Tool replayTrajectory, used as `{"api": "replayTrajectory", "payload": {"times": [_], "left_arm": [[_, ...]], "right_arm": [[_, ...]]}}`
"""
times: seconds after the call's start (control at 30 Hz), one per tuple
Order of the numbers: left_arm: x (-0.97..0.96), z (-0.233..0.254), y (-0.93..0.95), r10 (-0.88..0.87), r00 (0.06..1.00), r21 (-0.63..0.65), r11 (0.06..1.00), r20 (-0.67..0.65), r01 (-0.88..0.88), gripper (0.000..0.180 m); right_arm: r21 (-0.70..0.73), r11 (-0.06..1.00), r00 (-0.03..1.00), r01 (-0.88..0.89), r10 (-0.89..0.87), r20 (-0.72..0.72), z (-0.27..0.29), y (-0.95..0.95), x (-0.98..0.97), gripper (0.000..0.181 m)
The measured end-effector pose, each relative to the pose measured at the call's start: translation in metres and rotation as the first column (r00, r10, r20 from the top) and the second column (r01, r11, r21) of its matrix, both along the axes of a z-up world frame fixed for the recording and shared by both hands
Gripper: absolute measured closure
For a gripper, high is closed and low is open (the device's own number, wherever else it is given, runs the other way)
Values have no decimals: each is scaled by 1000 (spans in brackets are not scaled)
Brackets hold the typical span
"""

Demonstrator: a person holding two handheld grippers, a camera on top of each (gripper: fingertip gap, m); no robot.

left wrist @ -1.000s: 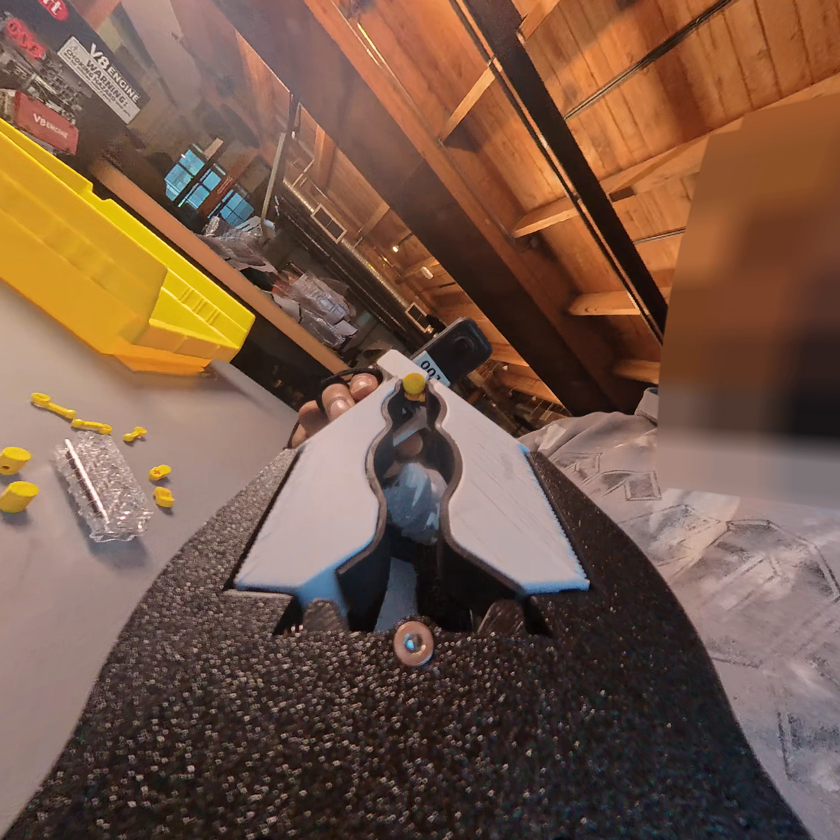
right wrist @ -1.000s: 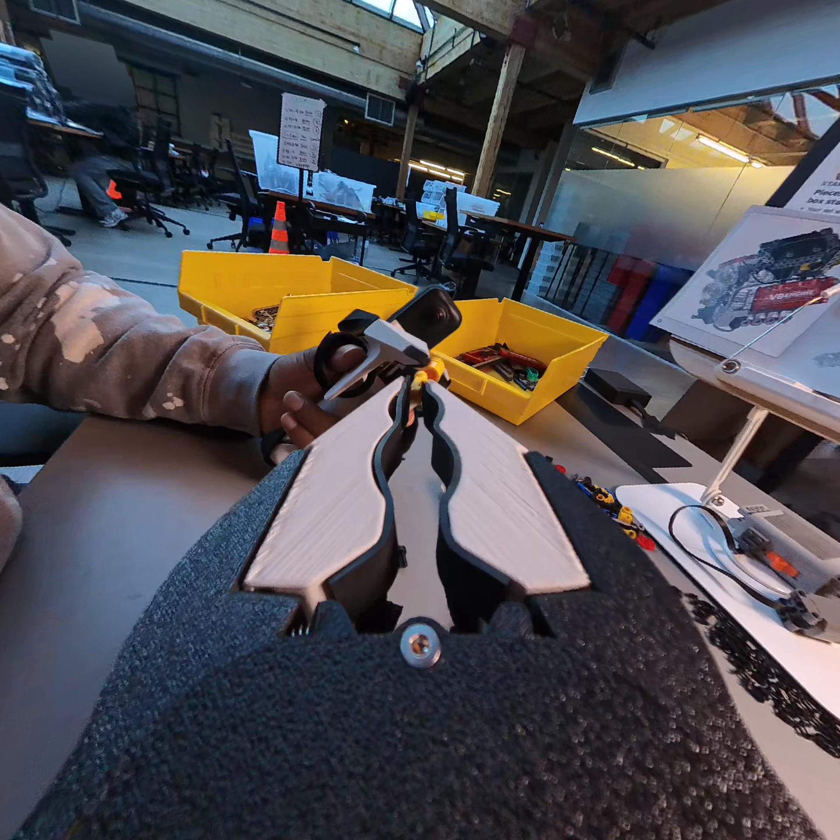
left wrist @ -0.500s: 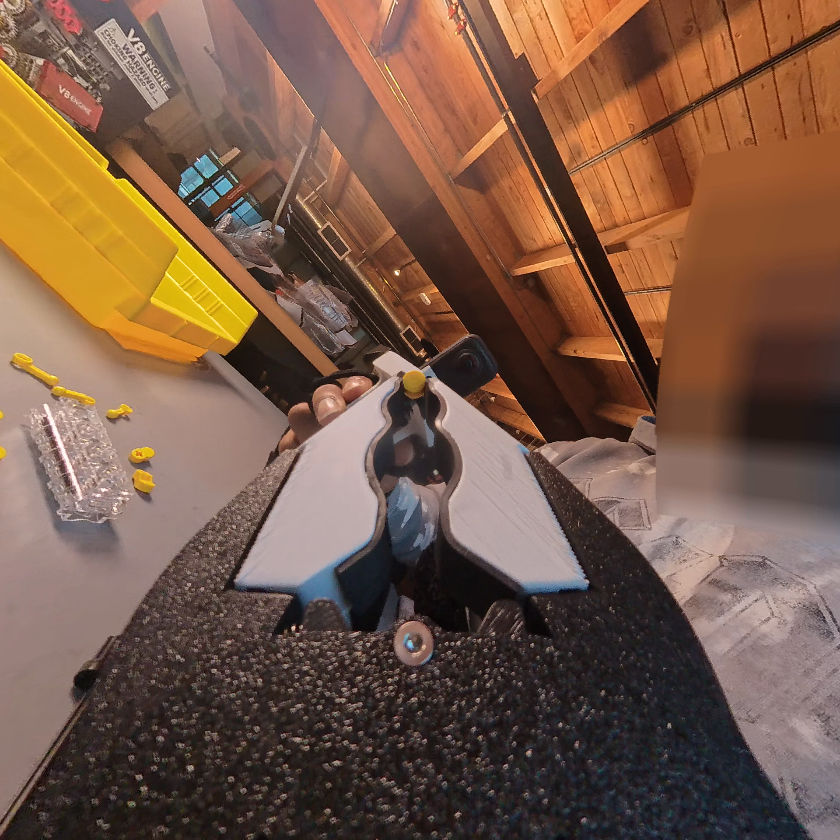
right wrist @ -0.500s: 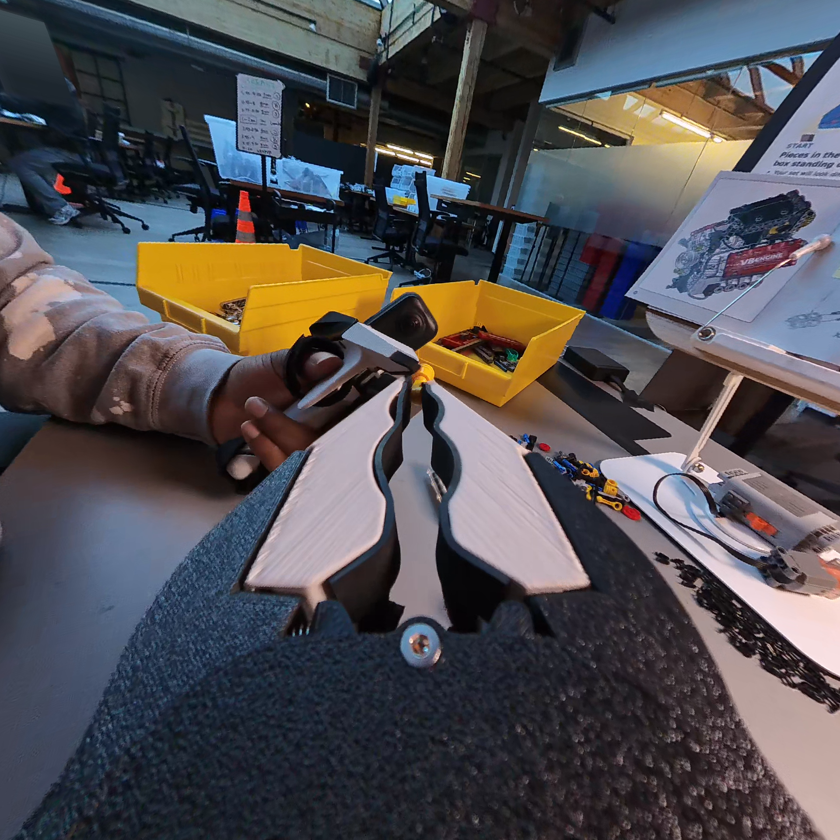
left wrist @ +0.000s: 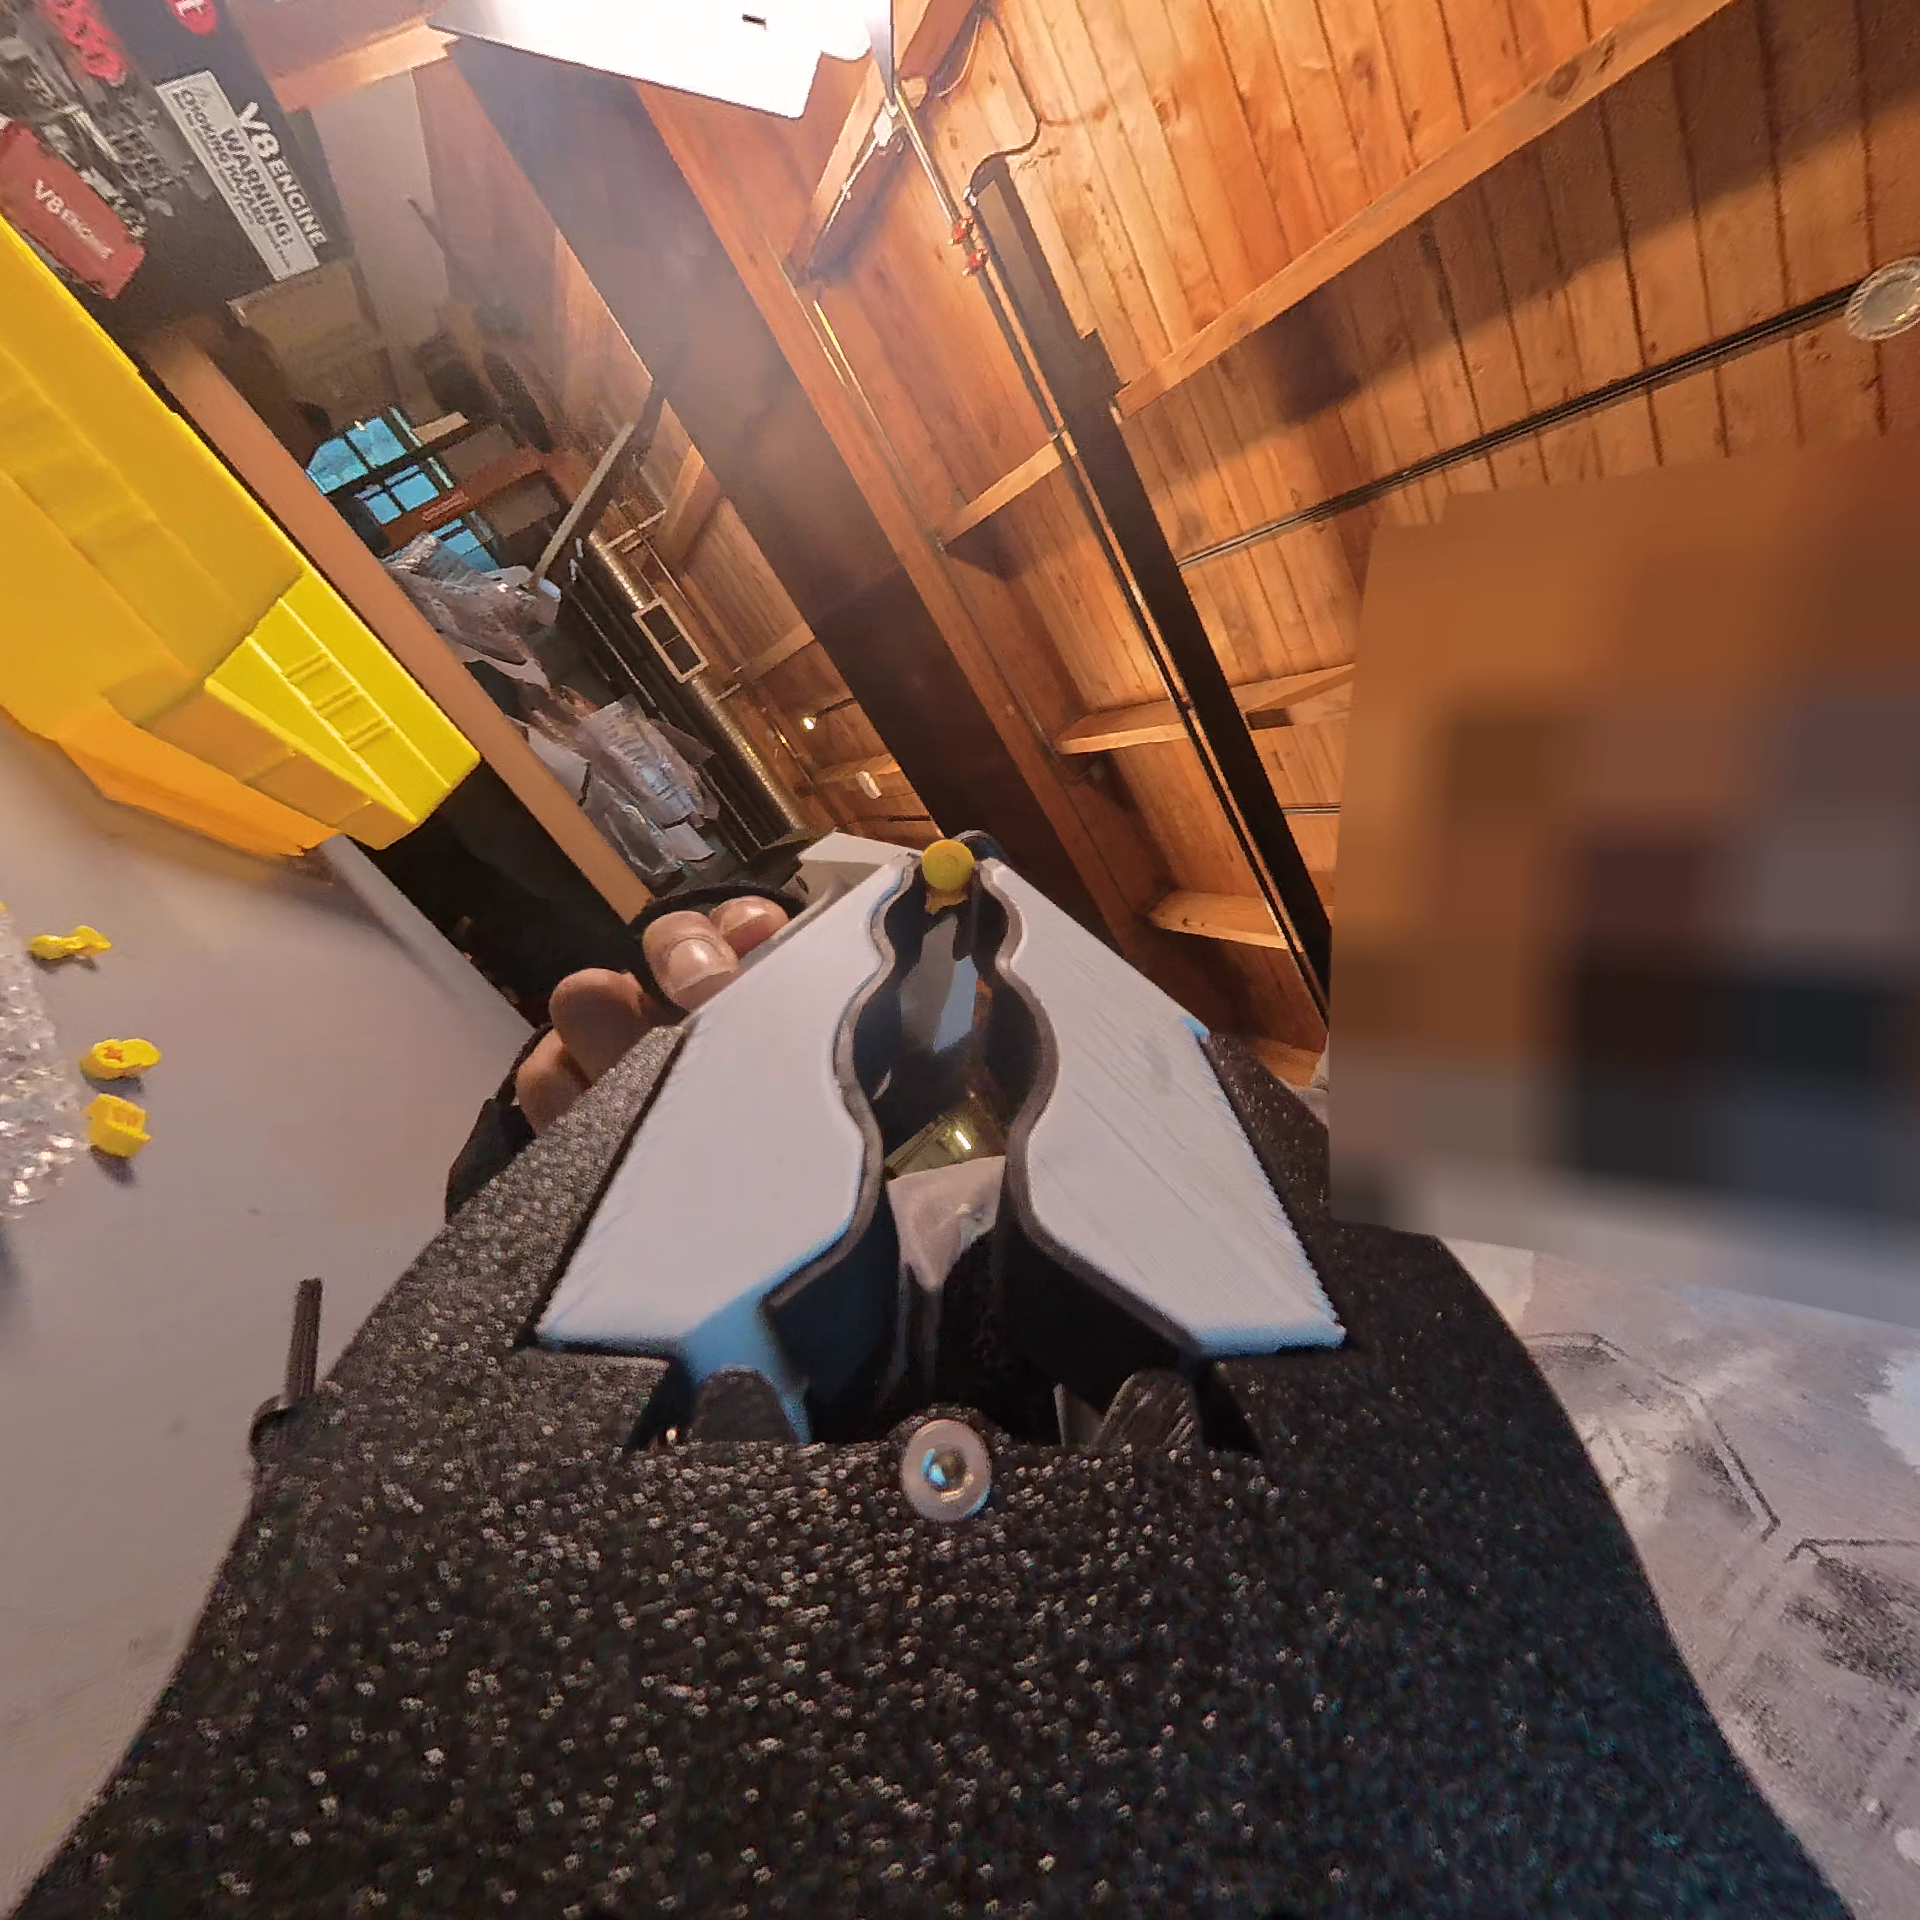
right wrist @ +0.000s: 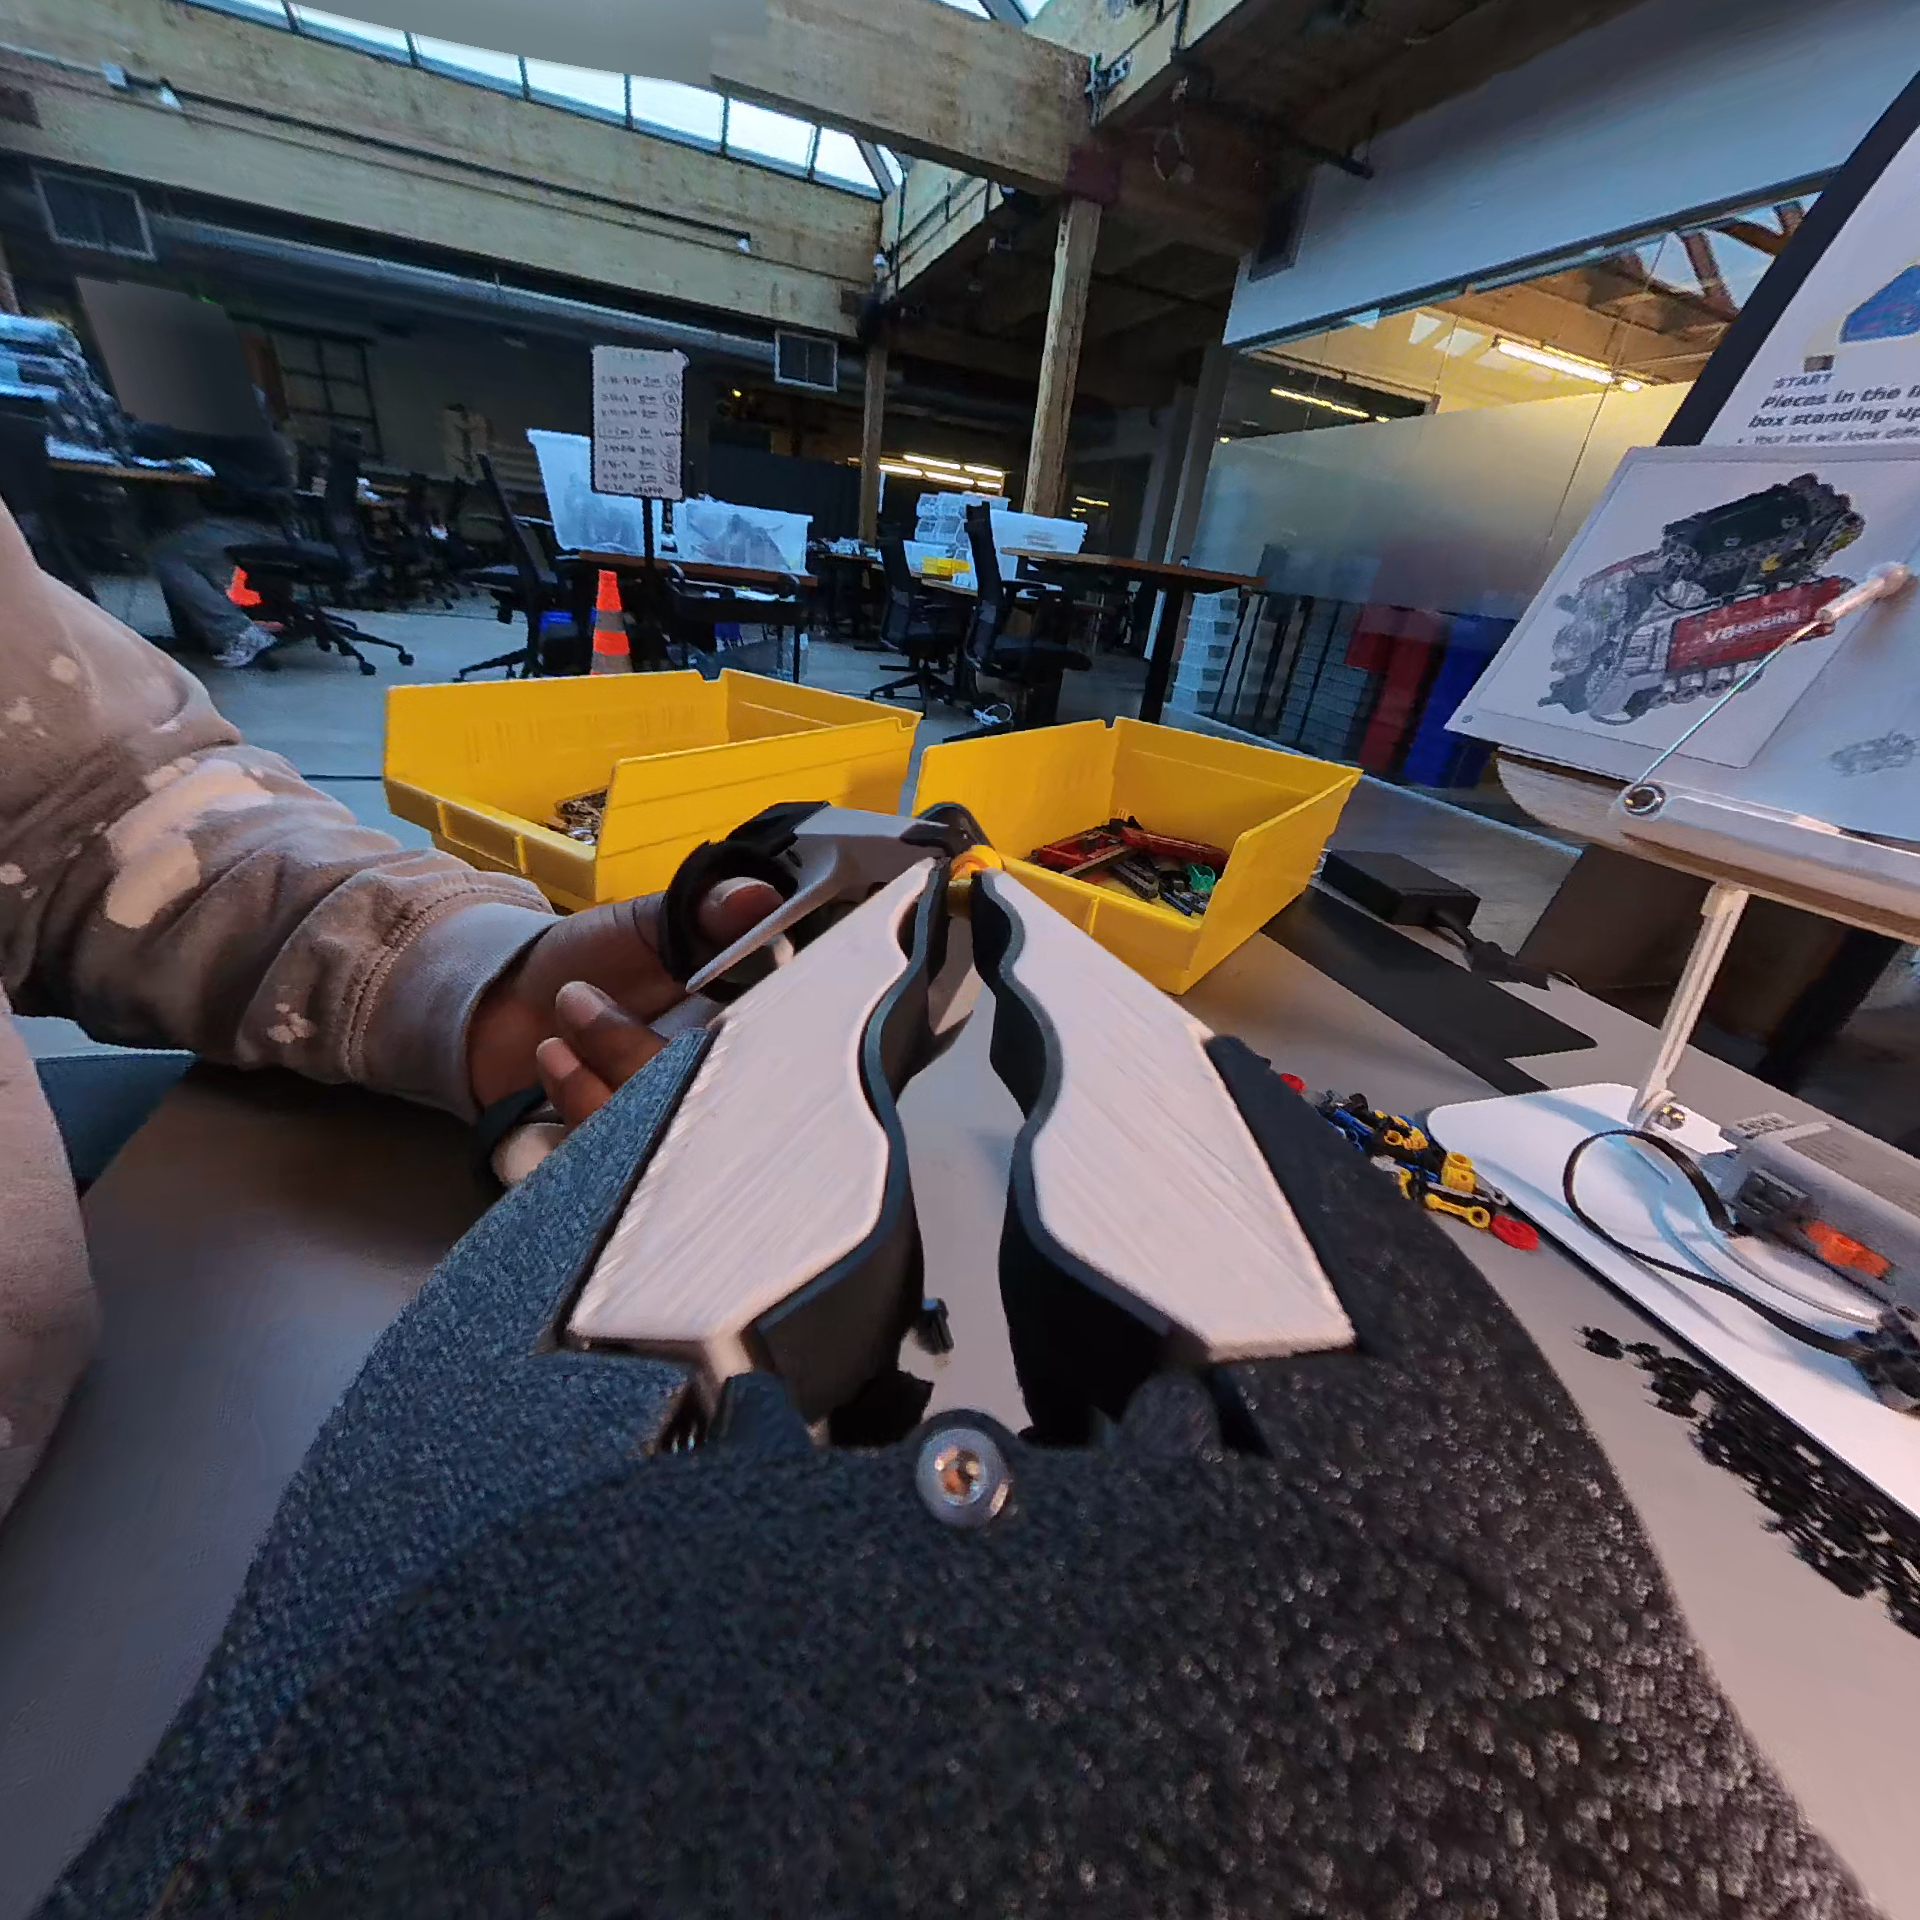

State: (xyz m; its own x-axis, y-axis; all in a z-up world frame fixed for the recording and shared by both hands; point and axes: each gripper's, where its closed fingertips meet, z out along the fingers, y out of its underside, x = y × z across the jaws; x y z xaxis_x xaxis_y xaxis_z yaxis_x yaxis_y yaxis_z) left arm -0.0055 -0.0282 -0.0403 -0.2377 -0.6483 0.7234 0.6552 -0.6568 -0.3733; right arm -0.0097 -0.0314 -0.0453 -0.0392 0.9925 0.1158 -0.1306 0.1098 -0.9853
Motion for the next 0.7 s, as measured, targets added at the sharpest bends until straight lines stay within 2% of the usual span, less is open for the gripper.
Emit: {"api": "replayTrajectory", "payload": {"times": [0.13,0.23,0.4,0.53,0.7], "left_arm": [[-1,0,-1,-14,1000,-15,1000,20,14,174],[0,-2,0,-1,999,-6,1000,-35,1,174],[3,-10,-4,-64,977,33,997,-202,72,174],[5,-19,-9,-144,939,28,987,-312,161,174],[8,-25,-6,-160,961,-22,987,-224,159,173]], "right_arm": [[-18,1000,1000,-13,13,12,-1,0,-1,178],[-11,1000,1000,-12,12,27,-4,1,-1,178],[109,994,997,-23,14,82,-13,-3,1,178],[291,957,990,-1,-39,132,-19,-8,3,178],[337,940,990,46,-89,111,-17,-11,-1,176]]}}
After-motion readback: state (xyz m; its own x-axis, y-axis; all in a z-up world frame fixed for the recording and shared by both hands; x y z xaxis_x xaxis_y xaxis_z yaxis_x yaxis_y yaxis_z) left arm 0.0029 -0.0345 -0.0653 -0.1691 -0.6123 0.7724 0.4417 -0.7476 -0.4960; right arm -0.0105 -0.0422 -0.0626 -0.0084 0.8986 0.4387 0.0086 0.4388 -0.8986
